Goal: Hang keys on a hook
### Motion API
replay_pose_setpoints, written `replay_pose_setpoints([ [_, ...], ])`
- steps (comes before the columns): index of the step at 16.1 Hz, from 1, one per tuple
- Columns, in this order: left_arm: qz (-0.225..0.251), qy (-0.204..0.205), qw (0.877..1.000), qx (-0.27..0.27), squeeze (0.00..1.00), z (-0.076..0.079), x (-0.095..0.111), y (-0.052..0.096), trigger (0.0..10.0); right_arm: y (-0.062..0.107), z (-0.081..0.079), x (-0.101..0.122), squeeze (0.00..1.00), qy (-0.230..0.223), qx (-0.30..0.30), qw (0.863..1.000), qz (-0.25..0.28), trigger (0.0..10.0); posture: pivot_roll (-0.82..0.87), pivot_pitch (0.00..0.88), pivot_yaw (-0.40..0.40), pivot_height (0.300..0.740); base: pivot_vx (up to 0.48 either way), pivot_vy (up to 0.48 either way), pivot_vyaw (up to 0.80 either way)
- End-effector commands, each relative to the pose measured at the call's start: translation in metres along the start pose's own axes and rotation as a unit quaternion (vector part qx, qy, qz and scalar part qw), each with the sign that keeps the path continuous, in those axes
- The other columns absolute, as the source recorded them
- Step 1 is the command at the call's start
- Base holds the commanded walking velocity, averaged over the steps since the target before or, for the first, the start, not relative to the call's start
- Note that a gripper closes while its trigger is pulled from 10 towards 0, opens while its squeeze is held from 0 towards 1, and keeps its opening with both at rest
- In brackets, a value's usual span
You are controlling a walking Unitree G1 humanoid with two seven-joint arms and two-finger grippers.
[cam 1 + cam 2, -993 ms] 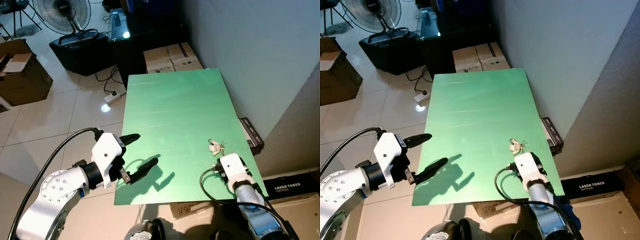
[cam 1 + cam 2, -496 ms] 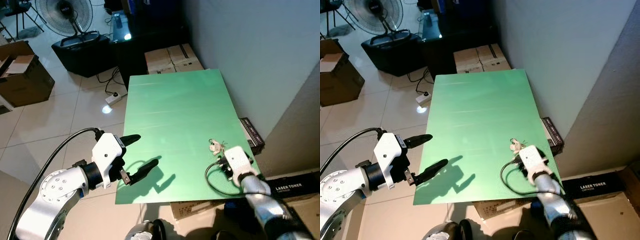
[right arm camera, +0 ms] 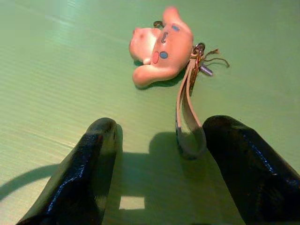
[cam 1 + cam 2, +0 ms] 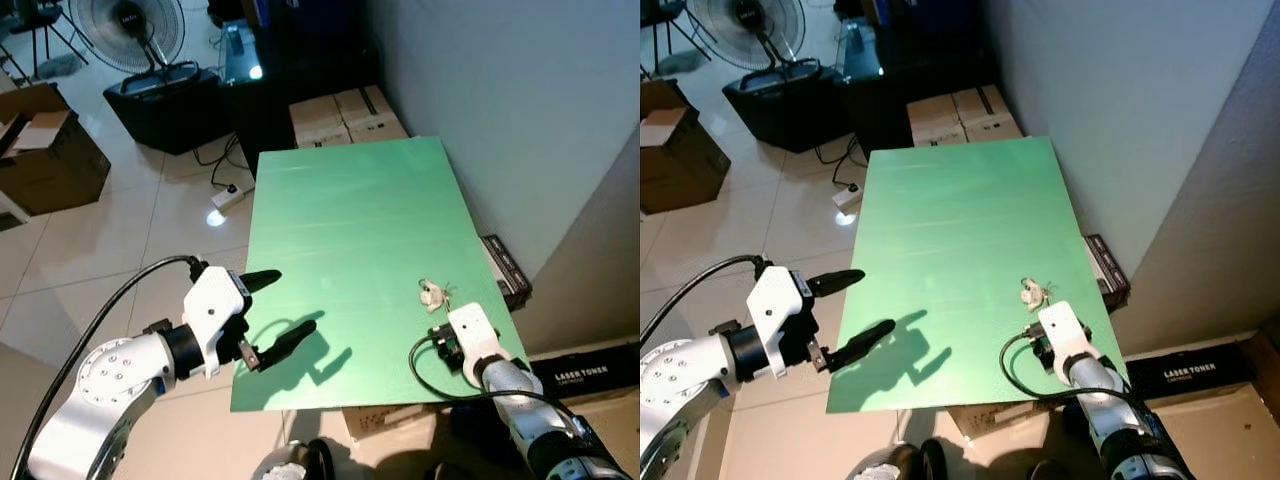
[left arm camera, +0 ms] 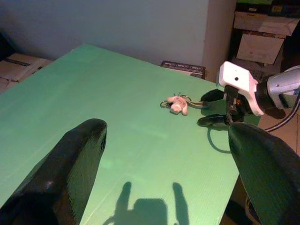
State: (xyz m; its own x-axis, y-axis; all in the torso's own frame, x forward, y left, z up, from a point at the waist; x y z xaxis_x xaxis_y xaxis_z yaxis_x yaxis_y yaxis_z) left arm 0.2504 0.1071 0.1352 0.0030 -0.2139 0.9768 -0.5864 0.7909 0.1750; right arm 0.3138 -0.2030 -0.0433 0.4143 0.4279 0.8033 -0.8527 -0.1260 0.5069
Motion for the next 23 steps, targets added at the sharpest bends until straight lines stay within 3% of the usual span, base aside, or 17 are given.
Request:
replay_pose_setpoints([
  [1, -0.002, 0.001, 1.0, -0.009, 0.0, 0.0016, 0.0033, 0.0052, 10.0, -0.0027, -0.0039, 0.0051, 0.0, -0.021, 0.005, 1.0, 0.009, 0.0, 0.16, 0.11, 0.203, 0.74, 0.0, 0.0, 0.0],
  [5, -0.009, 0.015, 0.999, -0.033, 0.0, 0.0069, 0.0027, 0.008, 10.0, -0.0027, -0.0009, 0.0013, 0.0, -0.039, 0.0, 0.999, 0.002, 0.0, 0.17, 0.11, 0.208, 0.74, 0.0, 0.0, 0.0],
  [23, -0.016, 0.019, 0.999, -0.037, 0.0, 0.0063, 0.0015, 0.0082, 10.0, -0.0017, 0.0026, -0.0046, 0.0, -0.052, -0.005, 0.999, -0.008, 0.0, 0.17, 0.106, 0.211, 0.74, 0.0, 0.0, 0.0],
])
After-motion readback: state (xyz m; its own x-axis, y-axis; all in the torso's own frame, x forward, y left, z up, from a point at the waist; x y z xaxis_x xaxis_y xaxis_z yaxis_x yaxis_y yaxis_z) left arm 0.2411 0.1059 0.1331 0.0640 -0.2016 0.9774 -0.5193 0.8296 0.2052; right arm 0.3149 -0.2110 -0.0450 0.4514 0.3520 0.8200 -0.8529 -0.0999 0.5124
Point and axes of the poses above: a point about 5 cm out from each wrist's last joint towards the gripper, its own y axis pointing back from the gripper into the wrist, its own x axis along the axis of the wrist's last joint, z = x × y, the point moved 6 cm from there along -y, pointing out of the wrist towards the gripper, and after that the axes turned 1 degree about y, right-handed, at the moved point
